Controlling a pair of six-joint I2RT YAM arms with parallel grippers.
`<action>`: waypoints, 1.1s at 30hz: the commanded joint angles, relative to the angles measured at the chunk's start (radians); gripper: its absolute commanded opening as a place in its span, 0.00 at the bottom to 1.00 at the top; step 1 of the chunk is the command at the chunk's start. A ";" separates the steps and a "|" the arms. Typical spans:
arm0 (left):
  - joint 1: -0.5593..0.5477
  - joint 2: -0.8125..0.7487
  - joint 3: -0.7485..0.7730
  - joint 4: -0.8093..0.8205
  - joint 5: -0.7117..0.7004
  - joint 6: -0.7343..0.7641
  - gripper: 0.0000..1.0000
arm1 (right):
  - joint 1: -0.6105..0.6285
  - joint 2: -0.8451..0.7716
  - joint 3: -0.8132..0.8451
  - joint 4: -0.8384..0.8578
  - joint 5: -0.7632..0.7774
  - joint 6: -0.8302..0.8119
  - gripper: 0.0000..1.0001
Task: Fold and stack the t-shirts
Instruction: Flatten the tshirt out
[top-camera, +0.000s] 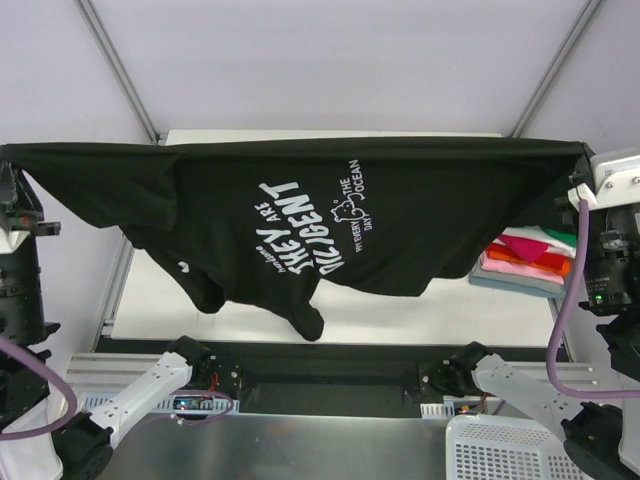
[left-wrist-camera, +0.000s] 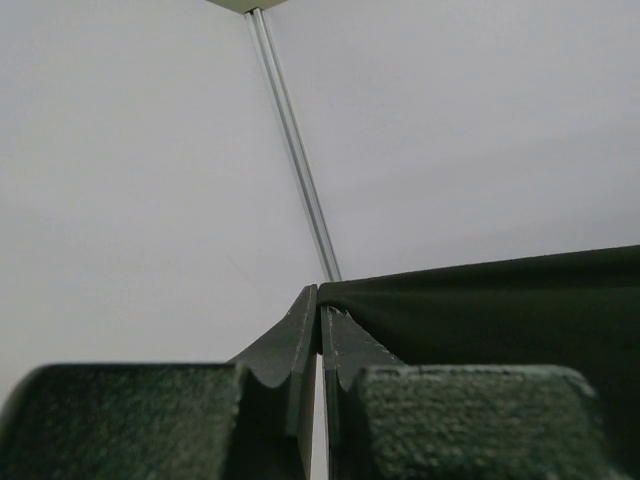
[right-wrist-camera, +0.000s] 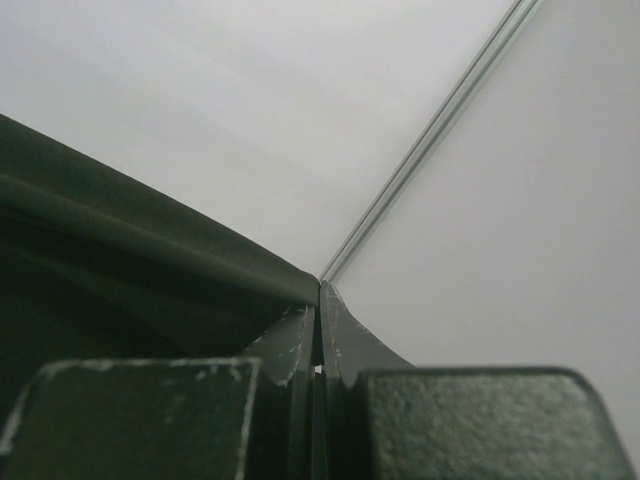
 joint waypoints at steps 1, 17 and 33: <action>0.003 0.022 0.063 0.132 -0.151 0.037 0.00 | 0.018 0.016 0.076 0.099 0.157 -0.025 0.01; -0.036 0.093 -0.012 0.402 -0.139 0.228 0.00 | 0.052 0.123 0.151 0.139 0.094 -0.018 0.01; -0.040 0.099 -0.053 0.403 -0.136 0.218 0.00 | 0.052 0.088 0.053 0.194 0.096 -0.041 0.01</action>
